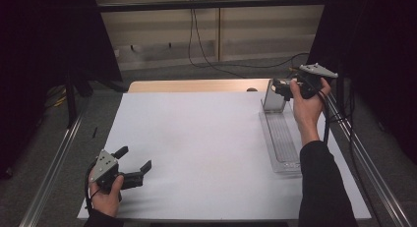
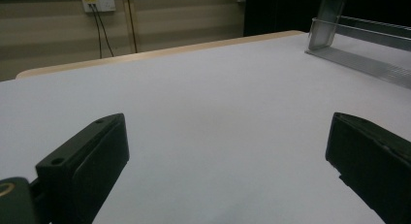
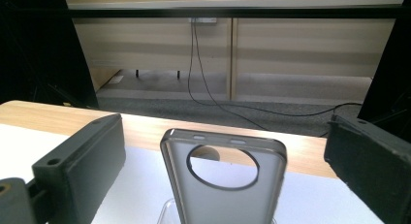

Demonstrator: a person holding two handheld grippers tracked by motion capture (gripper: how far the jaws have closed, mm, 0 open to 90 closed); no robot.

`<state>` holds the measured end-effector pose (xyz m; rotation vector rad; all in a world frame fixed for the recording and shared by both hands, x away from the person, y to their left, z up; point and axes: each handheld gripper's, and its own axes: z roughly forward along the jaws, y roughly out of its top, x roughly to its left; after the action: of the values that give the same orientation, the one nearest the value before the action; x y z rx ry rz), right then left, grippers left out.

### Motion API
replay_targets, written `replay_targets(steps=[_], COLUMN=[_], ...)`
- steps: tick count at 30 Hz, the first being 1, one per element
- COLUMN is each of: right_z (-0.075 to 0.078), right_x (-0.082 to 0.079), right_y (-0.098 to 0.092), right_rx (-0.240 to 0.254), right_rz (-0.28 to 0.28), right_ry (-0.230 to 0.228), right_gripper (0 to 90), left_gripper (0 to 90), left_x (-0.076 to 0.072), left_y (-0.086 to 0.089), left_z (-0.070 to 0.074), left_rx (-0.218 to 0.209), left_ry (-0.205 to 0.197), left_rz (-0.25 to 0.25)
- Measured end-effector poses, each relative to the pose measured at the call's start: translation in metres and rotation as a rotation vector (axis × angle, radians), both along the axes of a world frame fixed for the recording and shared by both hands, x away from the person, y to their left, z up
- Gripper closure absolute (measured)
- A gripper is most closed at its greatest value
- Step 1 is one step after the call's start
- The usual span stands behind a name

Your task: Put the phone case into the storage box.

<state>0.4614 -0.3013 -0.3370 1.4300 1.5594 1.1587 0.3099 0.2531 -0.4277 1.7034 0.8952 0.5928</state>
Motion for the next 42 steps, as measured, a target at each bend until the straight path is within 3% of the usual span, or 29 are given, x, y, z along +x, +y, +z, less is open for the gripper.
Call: replay_targets(steps=[13,19,25,32,42], right_z=[-0.009,-0.016,-0.02,-0.026,-0.035], right_x=[-0.023,-0.032,-0.044,-0.053,-0.068], right_y=[-0.013,-0.009,-0.008,-0.002,0.002], right_rx=[0.009,-0.004,0.016,-0.008,0.006], right_rz=[0.042,0.069,0.097,0.144,0.178], right_ry=[-0.025,-0.034,-0.054,-0.041,-0.04], right_gripper=[1.8,0.5,0.0,0.0,0.0], left_gripper=[1.8,2.0,2.0,1.9,1.9], left_x=[-0.002,-0.002,-0.002,-0.003,-0.004], left_y=[0.002,0.002,0.002,0.002,0.002], left_z=[0.001,0.001,0.001,0.002,0.002], left_rx=[-0.004,0.0,-0.002,-0.003,-0.005], left_ry=[-0.011,-0.01,-0.013,-0.017,-0.017], left_rz=[0.013,0.01,0.014,0.015,0.022])
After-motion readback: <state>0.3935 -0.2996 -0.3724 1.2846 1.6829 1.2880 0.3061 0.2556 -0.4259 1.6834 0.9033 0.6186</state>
